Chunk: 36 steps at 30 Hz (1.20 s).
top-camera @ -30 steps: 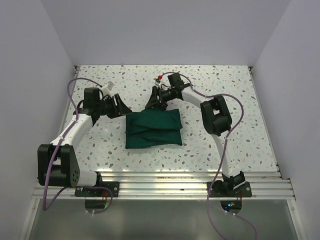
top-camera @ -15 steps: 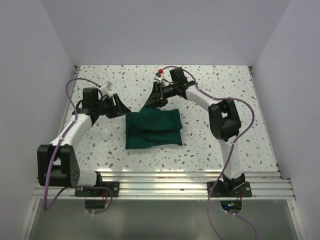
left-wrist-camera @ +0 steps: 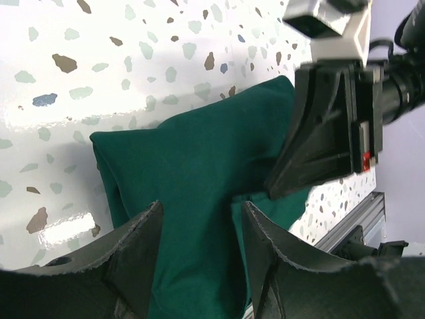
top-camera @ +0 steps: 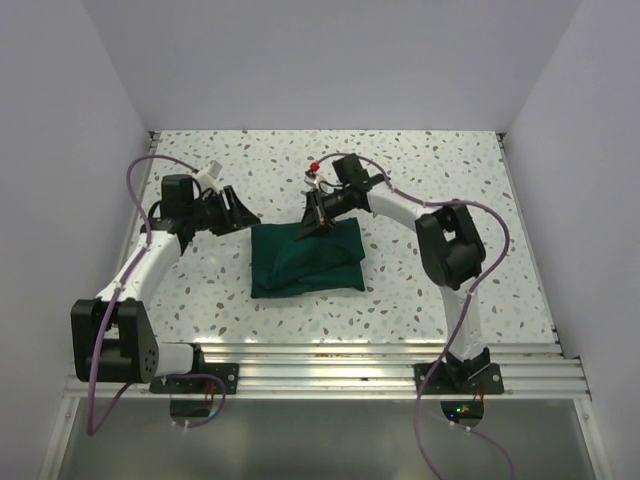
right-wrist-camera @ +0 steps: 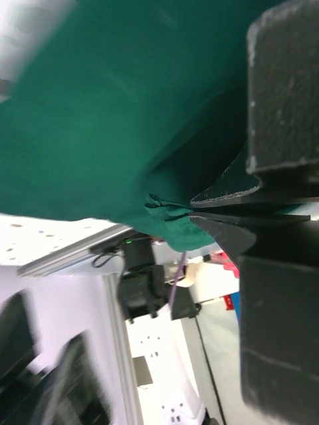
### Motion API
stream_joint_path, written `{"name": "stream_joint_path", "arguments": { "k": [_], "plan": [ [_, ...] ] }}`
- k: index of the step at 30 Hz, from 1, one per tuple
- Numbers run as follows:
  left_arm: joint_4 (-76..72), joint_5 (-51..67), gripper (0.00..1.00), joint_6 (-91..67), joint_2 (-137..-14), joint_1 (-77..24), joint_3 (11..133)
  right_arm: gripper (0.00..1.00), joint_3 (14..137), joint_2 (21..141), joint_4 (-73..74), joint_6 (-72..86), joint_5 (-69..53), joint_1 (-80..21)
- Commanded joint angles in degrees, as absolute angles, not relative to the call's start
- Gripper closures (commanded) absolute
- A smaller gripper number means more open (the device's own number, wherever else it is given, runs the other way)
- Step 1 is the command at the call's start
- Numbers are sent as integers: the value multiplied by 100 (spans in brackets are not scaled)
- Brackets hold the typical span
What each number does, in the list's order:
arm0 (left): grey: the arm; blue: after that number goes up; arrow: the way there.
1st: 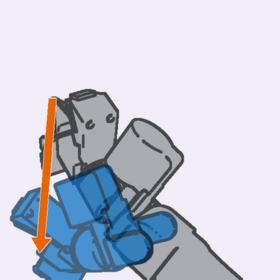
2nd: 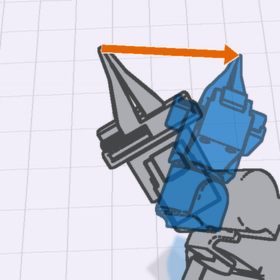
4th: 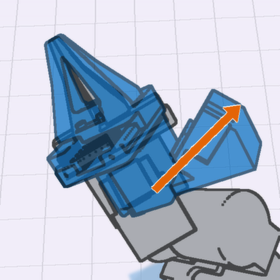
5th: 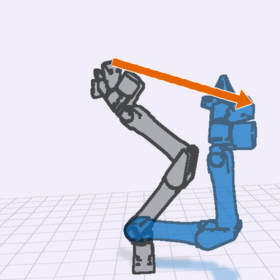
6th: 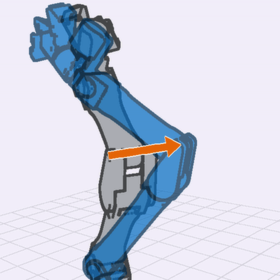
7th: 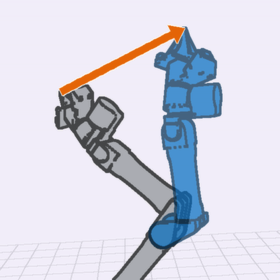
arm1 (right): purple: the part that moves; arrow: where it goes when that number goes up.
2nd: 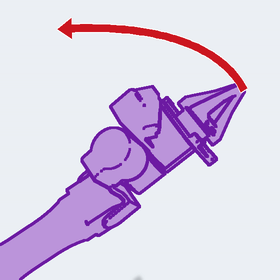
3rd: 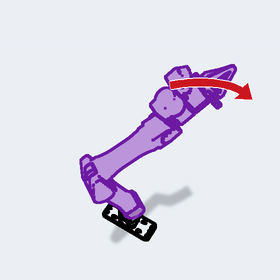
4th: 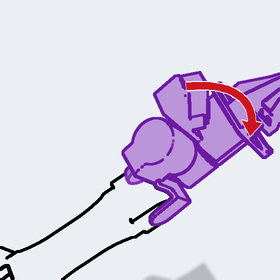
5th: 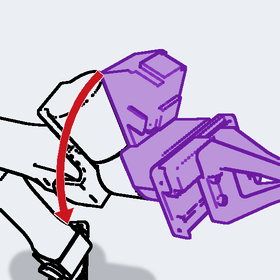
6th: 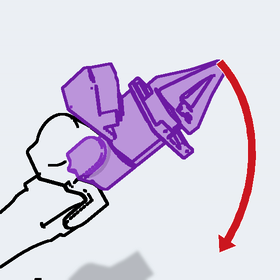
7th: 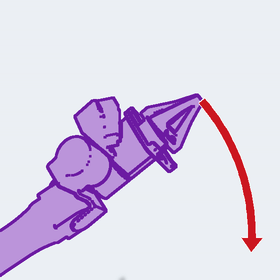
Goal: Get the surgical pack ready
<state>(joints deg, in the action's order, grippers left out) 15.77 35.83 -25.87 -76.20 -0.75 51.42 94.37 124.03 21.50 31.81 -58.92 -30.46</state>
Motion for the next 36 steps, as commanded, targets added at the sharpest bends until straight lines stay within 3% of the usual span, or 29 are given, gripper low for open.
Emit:
{"name": "stream_joint_path", "arguments": {
  "k": [1, 7, 10, 18, 24, 28, 32, 36],
  "plan": [
    [1626, 3665, 46, -2461, -7400, -9, 5168, 94, 9010, 11384, 2618, 2874, -5863, -3208],
    [1687, 3647, 46, -2514, -7462, 149, 5150, 98, 7157, 9882, 2813, 2856, -5573, -3515],
    [1705, 3656, 45, -2514, -7488, 149, 5107, 92, 6016, 9659, 2742, 2821, -5283, -3603],
    [1986, 3639, 45, -2488, -7471, 149, 5071, 86, 6398, 9985, 3909, 2023, -4879, -3586],
    [2346, 3682, 43, -2259, -7532, 149, 5046, 51, 7022, 9546, 4324, 1916, -4404, -3182],
    [2478, 3648, 42, -2224, -7664, 141, 4896, 32, 7478, 9291, 4561, 1925, -3913, -2848],
    [2557, 3639, 41, -2127, -7796, 132, 4799, 28, 7603, 9237, 4860, 1872, -2999, -2252],
    [2628, 3647, 41, -2031, -8006, 62, 4816, 27, 7594, 9413, 4966, 1758, -2830, -1978]
  ]
}}
